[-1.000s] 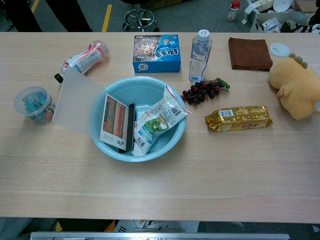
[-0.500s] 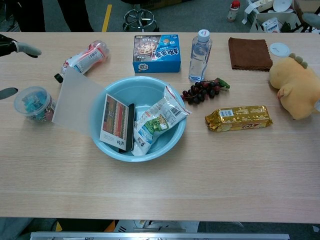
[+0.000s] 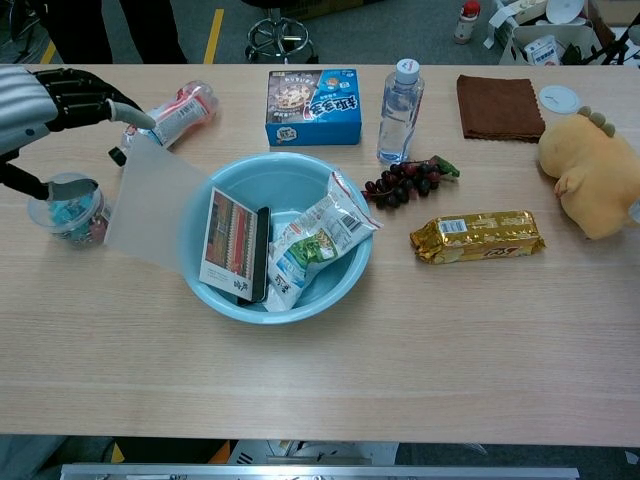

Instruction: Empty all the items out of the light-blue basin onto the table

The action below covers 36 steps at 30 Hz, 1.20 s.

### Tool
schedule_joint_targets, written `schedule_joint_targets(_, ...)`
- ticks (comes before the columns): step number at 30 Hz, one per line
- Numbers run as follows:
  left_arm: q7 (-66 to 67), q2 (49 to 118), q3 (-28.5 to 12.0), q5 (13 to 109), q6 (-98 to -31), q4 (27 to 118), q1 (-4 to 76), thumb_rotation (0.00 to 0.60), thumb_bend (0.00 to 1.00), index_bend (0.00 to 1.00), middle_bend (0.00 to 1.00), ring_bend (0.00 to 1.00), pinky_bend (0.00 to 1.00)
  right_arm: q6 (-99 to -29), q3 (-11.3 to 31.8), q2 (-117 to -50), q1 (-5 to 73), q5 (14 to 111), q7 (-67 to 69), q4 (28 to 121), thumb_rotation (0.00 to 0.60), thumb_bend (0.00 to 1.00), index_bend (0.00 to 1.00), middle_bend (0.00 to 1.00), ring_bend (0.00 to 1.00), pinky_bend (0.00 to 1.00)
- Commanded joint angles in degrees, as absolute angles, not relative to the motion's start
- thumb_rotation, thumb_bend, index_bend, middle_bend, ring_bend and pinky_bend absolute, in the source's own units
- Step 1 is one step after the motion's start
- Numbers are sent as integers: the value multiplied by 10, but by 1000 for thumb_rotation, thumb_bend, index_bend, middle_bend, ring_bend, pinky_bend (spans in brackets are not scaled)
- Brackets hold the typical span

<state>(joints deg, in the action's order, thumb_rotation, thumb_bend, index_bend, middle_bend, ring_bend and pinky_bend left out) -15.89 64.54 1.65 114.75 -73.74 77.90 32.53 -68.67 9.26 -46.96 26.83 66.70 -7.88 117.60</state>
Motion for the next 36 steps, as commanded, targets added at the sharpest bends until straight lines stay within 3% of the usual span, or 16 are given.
schedule_joint_targets(1, -158, 658, 23, 1162, -743, 758, 339, 600, 308, 168, 191, 160, 169, -687, 93, -467, 265, 666, -80, 1178, 600, 297, 118, 300, 293, 514)
schedule_joint_targets(25, -160, 682, 72, 1184, -777, 692, 378, 600, 308, 175, 190, 160, 169, -685, 101, -471, 249, 652, -88, 1182, 600, 296, 118, 300, 293, 513)
schedule_joint_targets(36, -151, 714, 82, 1194, -779, 667, 401, 600, 308, 256, 190, 160, 169, -684, 101, -466, 238, 655, -78, 1179, 600, 296, 118, 300, 293, 514)
